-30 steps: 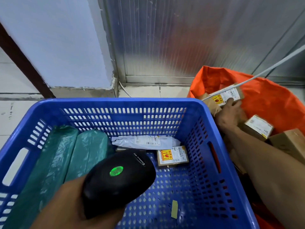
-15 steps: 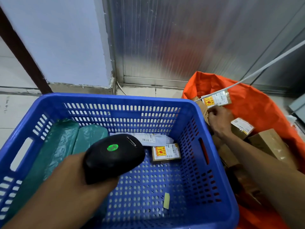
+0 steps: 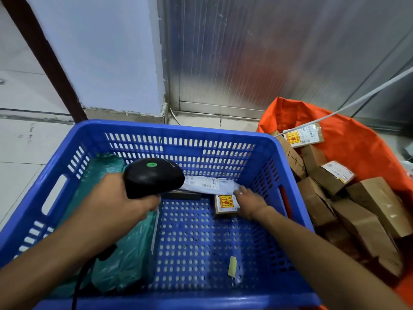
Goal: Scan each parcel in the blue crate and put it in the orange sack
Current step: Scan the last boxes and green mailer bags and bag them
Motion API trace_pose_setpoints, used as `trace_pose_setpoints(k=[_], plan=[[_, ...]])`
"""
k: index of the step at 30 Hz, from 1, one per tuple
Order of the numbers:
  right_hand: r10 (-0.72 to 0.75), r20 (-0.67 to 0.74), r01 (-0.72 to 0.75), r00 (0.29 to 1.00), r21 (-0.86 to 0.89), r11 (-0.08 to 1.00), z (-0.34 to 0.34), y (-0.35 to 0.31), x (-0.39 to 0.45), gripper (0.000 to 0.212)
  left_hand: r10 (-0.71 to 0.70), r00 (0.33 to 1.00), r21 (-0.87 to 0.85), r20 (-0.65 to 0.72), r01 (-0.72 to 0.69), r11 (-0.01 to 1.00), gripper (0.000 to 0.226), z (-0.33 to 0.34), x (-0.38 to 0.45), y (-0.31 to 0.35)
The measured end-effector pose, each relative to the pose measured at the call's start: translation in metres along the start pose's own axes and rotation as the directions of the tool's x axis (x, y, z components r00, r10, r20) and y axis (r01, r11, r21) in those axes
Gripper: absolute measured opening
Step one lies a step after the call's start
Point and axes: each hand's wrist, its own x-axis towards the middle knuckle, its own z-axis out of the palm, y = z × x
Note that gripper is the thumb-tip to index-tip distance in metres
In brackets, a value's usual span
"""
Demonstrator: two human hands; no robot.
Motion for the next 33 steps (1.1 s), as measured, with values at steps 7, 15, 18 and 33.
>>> trace_pose_setpoints(k=[7,15,18,33], plan=[[0.131,0.154,-0.162,0.979,0.204,0.966,0.052,-0.011,0.041,0.088,-0.012,1.000,-0.019,-0.019,0.011,1.000,0.006,0.000,0.009,-0.004],[0.108,0.040,-0.115,0.993,0.311,0.943,0.042,-0.022,0.083,0.097,-0.020,0.999,-0.025,-0.025,0.019,1.000,0.019,0.004,0.015,-0.010],[0.187,0.119,-0.220,0.975,0.421,0.880,0.035,-0.024,0.097,0.106,-0.036,0.999,-0.003,-0.024,0.036,0.999,0.026,0.008,0.015,-0.008],[0.217,0.246,-0.307,0.945,0.426,0.851,0.060,-0.056,0.110,0.085,-0.085,0.996,-0.004,0.013,0.085,0.996,0.026,0.016,0.016,-0.003]])
